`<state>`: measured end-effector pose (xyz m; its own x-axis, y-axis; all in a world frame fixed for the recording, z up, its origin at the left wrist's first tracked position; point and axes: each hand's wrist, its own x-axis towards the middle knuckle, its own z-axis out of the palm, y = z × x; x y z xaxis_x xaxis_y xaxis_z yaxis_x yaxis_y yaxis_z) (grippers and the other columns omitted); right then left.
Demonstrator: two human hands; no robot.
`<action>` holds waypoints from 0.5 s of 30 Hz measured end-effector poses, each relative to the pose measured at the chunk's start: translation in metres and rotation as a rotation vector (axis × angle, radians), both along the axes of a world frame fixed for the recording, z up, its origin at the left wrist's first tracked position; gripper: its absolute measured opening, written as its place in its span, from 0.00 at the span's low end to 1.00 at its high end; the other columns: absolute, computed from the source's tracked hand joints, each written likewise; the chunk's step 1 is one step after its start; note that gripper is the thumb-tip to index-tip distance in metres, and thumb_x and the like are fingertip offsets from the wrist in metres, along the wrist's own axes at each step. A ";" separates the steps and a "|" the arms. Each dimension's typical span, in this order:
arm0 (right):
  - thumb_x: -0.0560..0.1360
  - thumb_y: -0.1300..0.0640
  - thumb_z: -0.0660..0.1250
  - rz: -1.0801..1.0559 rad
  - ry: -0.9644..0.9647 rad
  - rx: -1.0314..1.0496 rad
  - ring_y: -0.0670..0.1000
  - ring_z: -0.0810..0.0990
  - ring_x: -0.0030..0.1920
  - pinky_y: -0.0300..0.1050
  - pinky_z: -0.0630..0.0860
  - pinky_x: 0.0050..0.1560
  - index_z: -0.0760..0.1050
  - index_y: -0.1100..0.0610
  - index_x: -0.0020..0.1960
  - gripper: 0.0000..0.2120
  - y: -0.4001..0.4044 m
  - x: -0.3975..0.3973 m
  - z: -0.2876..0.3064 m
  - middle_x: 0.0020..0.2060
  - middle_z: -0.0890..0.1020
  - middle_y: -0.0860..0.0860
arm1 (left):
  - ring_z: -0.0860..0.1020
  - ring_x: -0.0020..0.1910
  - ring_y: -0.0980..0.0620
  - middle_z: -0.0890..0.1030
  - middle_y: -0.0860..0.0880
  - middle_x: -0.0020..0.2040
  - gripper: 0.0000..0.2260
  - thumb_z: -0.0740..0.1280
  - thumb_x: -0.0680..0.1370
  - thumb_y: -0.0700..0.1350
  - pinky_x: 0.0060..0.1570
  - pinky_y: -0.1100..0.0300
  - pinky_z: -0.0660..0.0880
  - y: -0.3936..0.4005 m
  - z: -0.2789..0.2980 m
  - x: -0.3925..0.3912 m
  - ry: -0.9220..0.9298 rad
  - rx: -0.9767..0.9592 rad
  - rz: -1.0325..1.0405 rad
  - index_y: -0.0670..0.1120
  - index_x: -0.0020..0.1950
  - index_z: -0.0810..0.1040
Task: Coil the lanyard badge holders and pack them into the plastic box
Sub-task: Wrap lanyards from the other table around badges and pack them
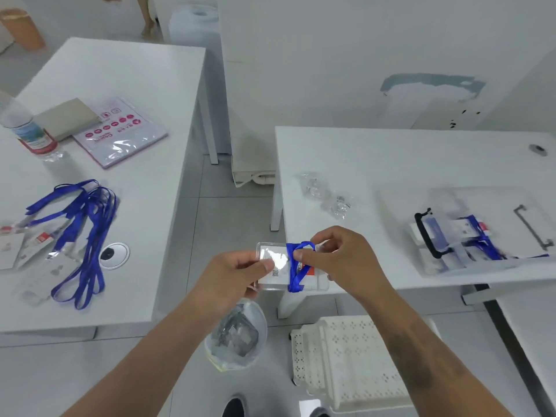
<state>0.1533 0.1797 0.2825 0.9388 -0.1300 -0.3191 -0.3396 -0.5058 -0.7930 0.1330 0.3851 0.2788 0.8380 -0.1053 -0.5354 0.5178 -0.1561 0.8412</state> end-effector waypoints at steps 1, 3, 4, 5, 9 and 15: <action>0.62 0.43 0.80 -0.006 0.005 -0.013 0.46 0.79 0.34 0.47 0.79 0.38 0.79 0.49 0.42 0.16 -0.014 0.000 -0.001 0.36 0.83 0.48 | 0.78 0.36 0.52 0.83 0.45 0.37 0.04 0.72 0.77 0.45 0.43 0.58 0.78 -0.013 -0.001 0.001 -0.002 -0.001 -0.009 0.47 0.46 0.86; 0.62 0.43 0.80 0.001 0.005 -0.015 0.45 0.76 0.31 0.45 0.76 0.35 0.79 0.53 0.39 0.17 -0.037 0.000 -0.002 0.34 0.81 0.47 | 0.79 0.38 0.50 0.84 0.42 0.41 0.05 0.72 0.76 0.46 0.45 0.56 0.79 -0.034 -0.002 0.003 -0.007 0.001 -0.021 0.47 0.47 0.86; 0.62 0.43 0.80 0.002 0.000 0.000 0.45 0.74 0.30 0.44 0.74 0.34 0.79 0.54 0.38 0.17 -0.058 0.001 -0.003 0.32 0.79 0.47 | 0.79 0.38 0.50 0.85 0.41 0.43 0.05 0.72 0.76 0.45 0.44 0.57 0.79 -0.054 -0.002 0.006 -0.014 -0.001 -0.024 0.46 0.48 0.86; 0.62 0.44 0.80 0.006 -0.005 0.012 0.45 0.73 0.29 0.42 0.72 0.33 0.78 0.55 0.38 0.18 -0.075 0.001 -0.003 0.31 0.78 0.47 | 0.80 0.37 0.50 0.85 0.40 0.44 0.06 0.72 0.76 0.45 0.42 0.58 0.79 -0.070 -0.003 0.008 -0.013 0.006 -0.028 0.45 0.48 0.86; 0.63 0.46 0.80 0.017 -0.038 0.055 0.43 0.70 0.27 0.37 0.69 0.31 0.78 0.58 0.38 0.18 -0.164 0.005 -0.003 0.29 0.75 0.46 | 0.81 0.34 0.55 0.84 0.42 0.42 0.09 0.72 0.76 0.47 0.38 0.62 0.78 -0.158 -0.007 0.012 -0.033 0.051 -0.036 0.41 0.48 0.85; 0.64 0.47 0.80 0.092 -0.060 0.055 0.43 0.68 0.27 0.38 0.68 0.32 0.75 0.54 0.35 0.16 -0.311 0.013 0.001 0.27 0.73 0.43 | 0.81 0.32 0.55 0.85 0.44 0.42 0.04 0.73 0.76 0.44 0.33 0.65 0.76 -0.308 -0.003 0.009 -0.065 0.063 0.031 0.47 0.50 0.84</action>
<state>0.1666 -0.1316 0.2838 0.9634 -0.0264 -0.2667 -0.2452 -0.4880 -0.8377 0.1424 0.0767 0.2762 0.8733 -0.0467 -0.4849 0.4682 -0.1946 0.8619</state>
